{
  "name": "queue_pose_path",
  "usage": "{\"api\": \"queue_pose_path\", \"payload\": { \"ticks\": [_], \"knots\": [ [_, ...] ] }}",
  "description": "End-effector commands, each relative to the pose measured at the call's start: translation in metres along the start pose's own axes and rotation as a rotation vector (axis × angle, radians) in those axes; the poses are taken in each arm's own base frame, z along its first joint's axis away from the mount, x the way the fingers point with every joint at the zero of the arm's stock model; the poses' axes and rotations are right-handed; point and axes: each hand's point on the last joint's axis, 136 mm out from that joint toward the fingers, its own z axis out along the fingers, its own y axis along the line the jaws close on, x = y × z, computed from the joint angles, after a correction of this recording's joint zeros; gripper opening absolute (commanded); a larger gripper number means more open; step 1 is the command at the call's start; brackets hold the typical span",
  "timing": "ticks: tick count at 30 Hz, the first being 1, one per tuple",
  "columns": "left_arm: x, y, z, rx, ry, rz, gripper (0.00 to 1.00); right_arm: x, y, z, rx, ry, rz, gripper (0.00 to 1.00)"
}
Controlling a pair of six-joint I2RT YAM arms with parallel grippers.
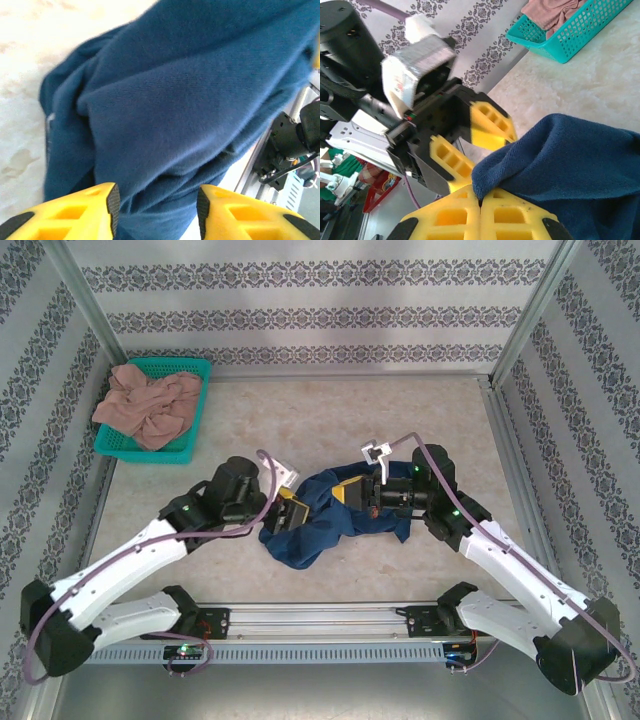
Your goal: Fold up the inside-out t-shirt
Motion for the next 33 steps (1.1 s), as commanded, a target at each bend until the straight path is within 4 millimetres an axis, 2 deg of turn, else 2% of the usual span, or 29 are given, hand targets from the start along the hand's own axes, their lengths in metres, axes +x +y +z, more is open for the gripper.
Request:
{"api": "queue_pose_path", "payload": {
  "ticks": [1, 4, 8, 9, 13, 15, 17, 23, 28, 33],
  "knots": [
    [-0.028, -0.017, 0.008, 0.076, -0.069, 0.048, 0.48, -0.007, 0.009, -0.003, -0.038, -0.021, -0.031, 0.00],
    [-0.035, -0.016, 0.022, 0.091, -0.065, 0.069, 0.37, -0.005, 0.008, -0.004, -0.039, -0.013, -0.027, 0.00],
    [-0.043, -0.039, 0.026, 0.250, -0.070, 0.092, 0.02, -0.002, 0.001, -0.010, -0.014, -0.002, -0.019, 0.00],
    [-0.044, -0.046, 0.021, 0.318, -0.078, 0.085, 0.00, -0.003, -0.004, -0.013, 0.011, 0.000, -0.008, 0.00],
    [-0.048, -0.063, -0.014, 0.587, -0.165, 0.000, 0.00, -0.006, -0.031, -0.027, 0.167, -0.002, 0.060, 0.00],
    [-0.047, -0.066, -0.029, 0.641, -0.215, -0.012, 0.00, -0.006, -0.040, -0.029, 0.219, -0.005, 0.086, 0.00],
    [-0.045, -0.068, -0.036, 0.649, -0.227, -0.003, 0.00, -0.007, -0.045, -0.029, 0.238, -0.006, 0.100, 0.06],
    [-0.040, -0.061, -0.035, 0.584, -0.215, -0.004, 0.00, 0.000, -0.051, -0.033, 0.306, 0.019, 0.088, 0.29],
    [-0.040, -0.056, -0.032, 0.551, -0.210, -0.005, 0.00, 0.013, -0.044, -0.042, 0.379, 0.047, -0.020, 0.38],
    [-0.039, -0.054, -0.032, 0.526, -0.202, 0.000, 0.00, 0.034, -0.026, -0.025, 0.344, 0.105, -0.124, 0.45]
  ]
}}
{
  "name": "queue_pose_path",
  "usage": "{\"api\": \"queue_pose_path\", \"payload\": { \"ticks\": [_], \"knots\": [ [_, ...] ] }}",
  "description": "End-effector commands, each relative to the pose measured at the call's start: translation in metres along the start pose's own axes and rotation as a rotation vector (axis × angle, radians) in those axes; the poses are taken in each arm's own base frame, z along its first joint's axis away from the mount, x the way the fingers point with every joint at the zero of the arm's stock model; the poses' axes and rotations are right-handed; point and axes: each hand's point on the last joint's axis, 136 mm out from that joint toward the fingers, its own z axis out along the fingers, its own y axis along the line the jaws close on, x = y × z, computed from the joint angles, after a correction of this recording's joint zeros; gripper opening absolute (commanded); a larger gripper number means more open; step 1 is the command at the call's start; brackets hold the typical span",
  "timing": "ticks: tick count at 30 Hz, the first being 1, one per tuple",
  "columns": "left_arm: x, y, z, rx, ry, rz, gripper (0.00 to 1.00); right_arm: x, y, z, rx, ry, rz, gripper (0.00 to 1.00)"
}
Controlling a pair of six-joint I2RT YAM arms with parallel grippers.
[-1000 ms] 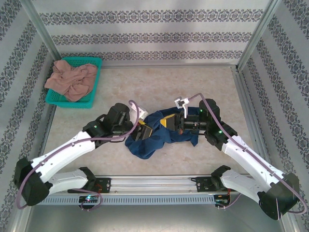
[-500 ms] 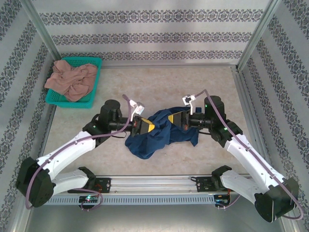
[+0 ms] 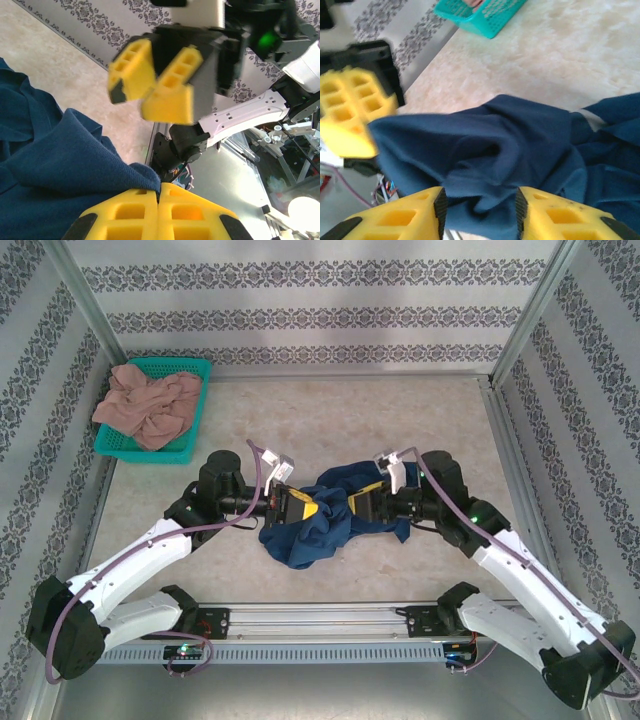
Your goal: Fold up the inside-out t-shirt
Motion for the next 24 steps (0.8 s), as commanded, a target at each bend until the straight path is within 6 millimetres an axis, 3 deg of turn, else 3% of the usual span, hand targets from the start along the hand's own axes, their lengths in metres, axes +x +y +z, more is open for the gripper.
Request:
{"api": "queue_pose_path", "payload": {
  "ticks": [1, 8, 15, 17, 22, 24],
  "knots": [
    [-0.014, -0.007, -0.005, -0.008, -0.025, 0.064, 0.00, 0.010, 0.002, 0.007, 0.040, 0.029, -0.083, 0.46],
    [-0.015, -0.005, -0.005, -0.025, -0.019, 0.061, 0.00, 0.021, 0.008, 0.034, 0.057, 0.088, -0.131, 0.51],
    [-0.013, -0.005, -0.007, -0.036, -0.015, 0.065, 0.00, 0.008, 0.003, 0.046, 0.091, 0.072, -0.135, 0.48],
    [-0.012, -0.004, -0.007, -0.039, -0.013, 0.064, 0.00, 0.006, 0.000, 0.047, 0.103, 0.062, -0.128, 0.42],
    [-0.011, -0.003, -0.010, -0.060, -0.015, 0.070, 0.00, 0.000, -0.013, 0.043, 0.171, 0.040, -0.101, 0.09],
    [-0.011, 0.001, -0.012, -0.083, -0.021, 0.068, 0.00, -0.001, -0.018, 0.037, 0.186, 0.031, -0.088, 0.00]
  ]
}}
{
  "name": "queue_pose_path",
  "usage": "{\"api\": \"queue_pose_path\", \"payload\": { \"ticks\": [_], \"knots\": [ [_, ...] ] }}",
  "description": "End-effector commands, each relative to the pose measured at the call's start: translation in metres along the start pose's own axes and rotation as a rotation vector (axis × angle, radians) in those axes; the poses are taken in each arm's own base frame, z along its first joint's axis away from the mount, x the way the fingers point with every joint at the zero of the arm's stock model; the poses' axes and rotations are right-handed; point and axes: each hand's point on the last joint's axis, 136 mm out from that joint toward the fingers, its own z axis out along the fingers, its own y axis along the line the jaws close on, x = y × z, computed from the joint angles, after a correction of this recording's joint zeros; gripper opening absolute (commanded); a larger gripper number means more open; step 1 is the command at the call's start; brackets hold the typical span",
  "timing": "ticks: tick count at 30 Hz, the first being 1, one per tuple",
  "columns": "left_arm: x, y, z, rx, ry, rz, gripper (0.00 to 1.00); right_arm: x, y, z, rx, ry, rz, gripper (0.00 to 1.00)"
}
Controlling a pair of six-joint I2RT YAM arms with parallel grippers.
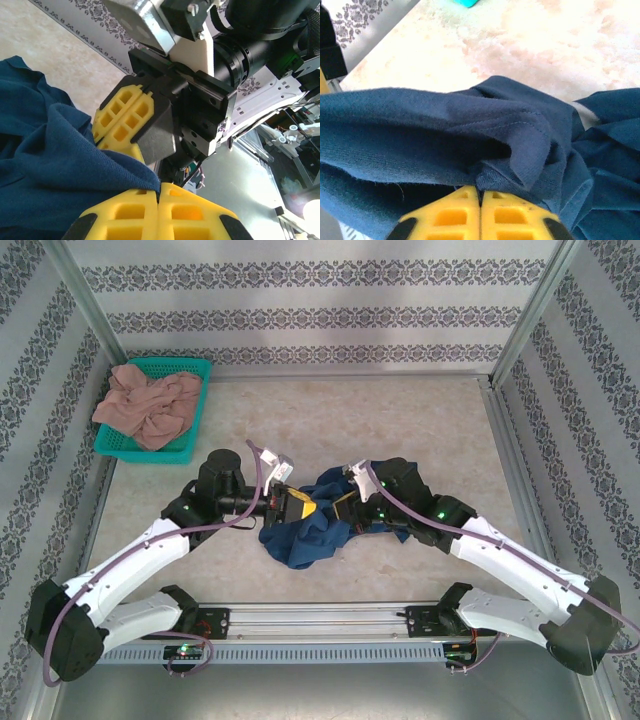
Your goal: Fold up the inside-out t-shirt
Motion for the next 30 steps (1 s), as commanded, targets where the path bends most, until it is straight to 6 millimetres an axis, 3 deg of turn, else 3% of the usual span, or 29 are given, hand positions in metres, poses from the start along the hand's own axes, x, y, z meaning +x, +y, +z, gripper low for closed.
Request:
{"api": "queue_pose_path", "payload": {
  "ticks": [1, 5, 9, 19, 24, 28, 30],
  "knots": [
    [-0.012, -0.001, -0.010, -0.038, -0.037, 0.049, 0.00, -0.016, -0.010, -0.016, 0.050, -0.063, 0.021, 0.00],
    [-0.010, 0.018, -0.017, -0.140, -0.059, 0.024, 0.00, -0.021, -0.009, -0.038, -0.007, -0.104, 0.048, 0.00],
    [-0.005, 0.037, -0.023, -0.235, -0.074, -0.006, 0.00, -0.028, 0.013, -0.059, -0.174, -0.164, 0.051, 0.00],
    [0.008, 0.078, -0.028, -0.436, -0.002, -0.063, 0.00, -0.037, 0.043, -0.075, -0.357, -0.175, -0.001, 0.00],
    [0.024, 0.110, -0.045, -0.630, 0.004, -0.097, 0.00, -0.043, 0.031, -0.078, -0.324, -0.211, 0.030, 0.00],
    [0.032, 0.107, -0.047, -0.622, 0.016, -0.102, 0.32, -0.038, 0.023, -0.071, -0.314, -0.200, 0.063, 0.00],
    [0.032, 0.099, -0.046, -0.594, 0.021, -0.099, 0.42, -0.038, 0.022, -0.068, -0.319, -0.201, 0.073, 0.00]
  ]
}}
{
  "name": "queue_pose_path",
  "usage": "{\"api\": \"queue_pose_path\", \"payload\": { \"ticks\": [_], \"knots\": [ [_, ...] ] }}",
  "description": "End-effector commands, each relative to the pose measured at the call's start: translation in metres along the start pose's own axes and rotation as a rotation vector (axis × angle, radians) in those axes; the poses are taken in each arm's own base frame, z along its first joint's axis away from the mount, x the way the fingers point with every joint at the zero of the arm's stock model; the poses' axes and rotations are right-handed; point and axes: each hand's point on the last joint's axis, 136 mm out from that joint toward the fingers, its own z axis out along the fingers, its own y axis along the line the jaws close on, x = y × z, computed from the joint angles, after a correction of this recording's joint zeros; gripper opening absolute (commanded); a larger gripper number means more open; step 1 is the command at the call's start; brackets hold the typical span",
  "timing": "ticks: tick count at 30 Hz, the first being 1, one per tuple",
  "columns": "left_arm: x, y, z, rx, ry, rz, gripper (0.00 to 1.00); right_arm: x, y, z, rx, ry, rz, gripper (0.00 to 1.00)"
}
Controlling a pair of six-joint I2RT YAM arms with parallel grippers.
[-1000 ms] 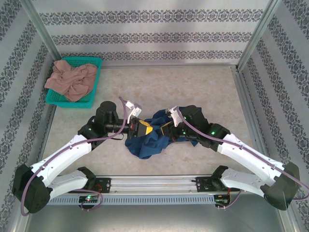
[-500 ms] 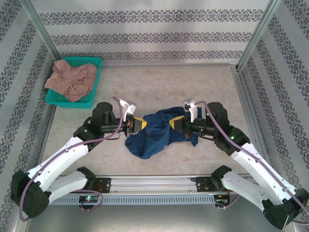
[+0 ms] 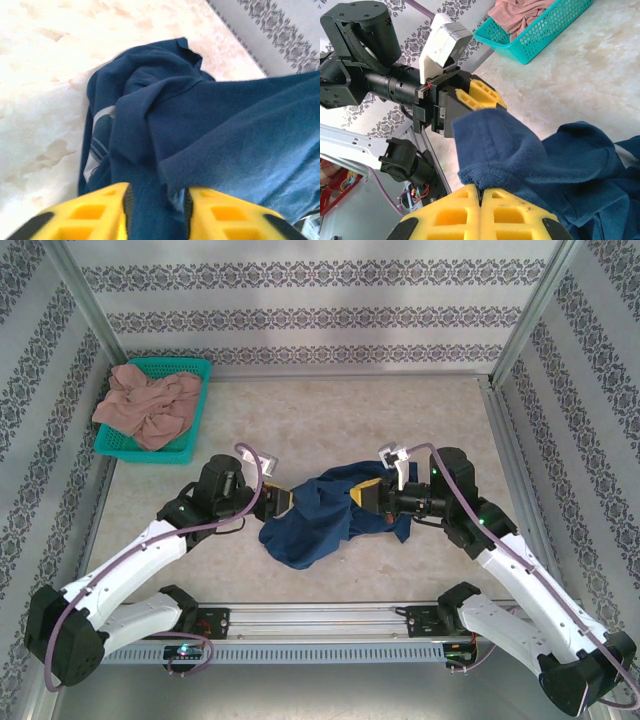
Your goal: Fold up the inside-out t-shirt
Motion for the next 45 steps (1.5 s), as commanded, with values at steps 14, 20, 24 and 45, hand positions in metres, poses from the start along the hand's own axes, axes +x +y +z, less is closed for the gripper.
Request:
{"api": "queue_pose_path", "payload": {
  "ticks": [14, 20, 24, 45],
  "knots": [
    [0.025, -0.072, 0.010, 0.084, 0.066, 0.287, 0.59, -0.005, -0.008, 0.008, -0.001, -0.019, 0.043, 0.00],
    [0.017, -0.067, 0.041, 0.034, 0.075, 0.319, 0.61, -0.005, -0.007, 0.007, -0.001, -0.019, 0.046, 0.00],
    [0.014, -0.066, 0.060, 0.029, 0.086, 0.336, 0.62, -0.005, -0.007, 0.006, 0.002, -0.019, 0.039, 0.00],
    [0.026, -0.050, 0.042, -0.007, 0.155, 0.366, 0.25, -0.008, -0.012, 0.005, 0.026, -0.016, 0.030, 0.00]
  ]
}}
